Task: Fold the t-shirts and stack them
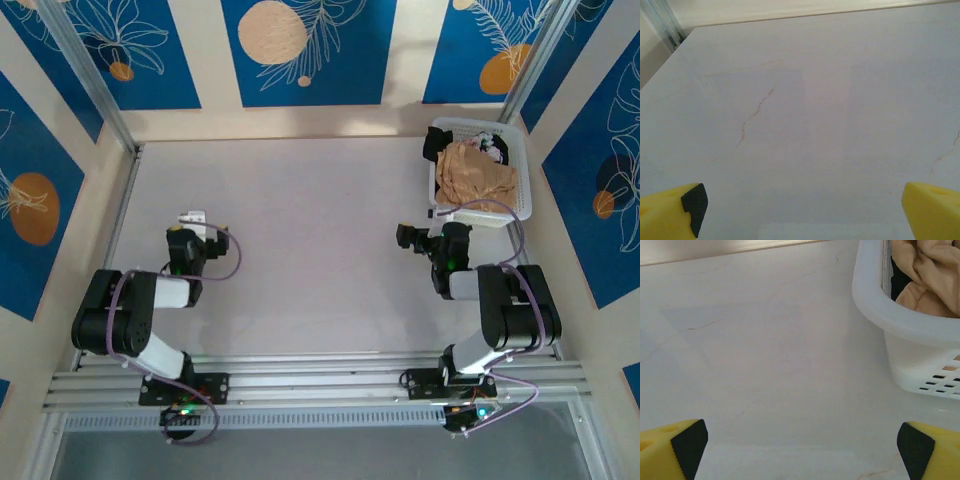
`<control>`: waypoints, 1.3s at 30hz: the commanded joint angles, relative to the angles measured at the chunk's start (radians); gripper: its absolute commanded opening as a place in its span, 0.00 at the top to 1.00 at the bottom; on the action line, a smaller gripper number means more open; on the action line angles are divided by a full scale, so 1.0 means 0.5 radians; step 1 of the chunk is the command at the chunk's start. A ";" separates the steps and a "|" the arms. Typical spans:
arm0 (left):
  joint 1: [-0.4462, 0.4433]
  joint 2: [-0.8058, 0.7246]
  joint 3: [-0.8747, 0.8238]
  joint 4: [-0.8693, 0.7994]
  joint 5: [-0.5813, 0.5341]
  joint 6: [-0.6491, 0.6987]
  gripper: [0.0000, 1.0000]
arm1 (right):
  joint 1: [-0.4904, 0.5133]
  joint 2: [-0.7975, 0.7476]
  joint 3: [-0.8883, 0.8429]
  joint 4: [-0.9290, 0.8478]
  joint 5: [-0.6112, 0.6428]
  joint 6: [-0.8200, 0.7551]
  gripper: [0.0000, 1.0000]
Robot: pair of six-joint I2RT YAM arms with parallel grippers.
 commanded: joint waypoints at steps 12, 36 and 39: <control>-0.013 -0.009 0.003 -0.006 0.034 0.025 0.00 | -0.007 -0.003 0.037 0.041 -0.023 -0.040 0.01; 0.011 -0.168 1.744 -2.709 0.005 -1.223 0.01 | -0.067 0.357 2.600 -3.234 0.534 1.095 0.07; -0.071 -0.093 1.799 -2.605 0.363 -1.257 0.08 | -0.191 0.635 2.828 -3.314 0.432 0.966 0.13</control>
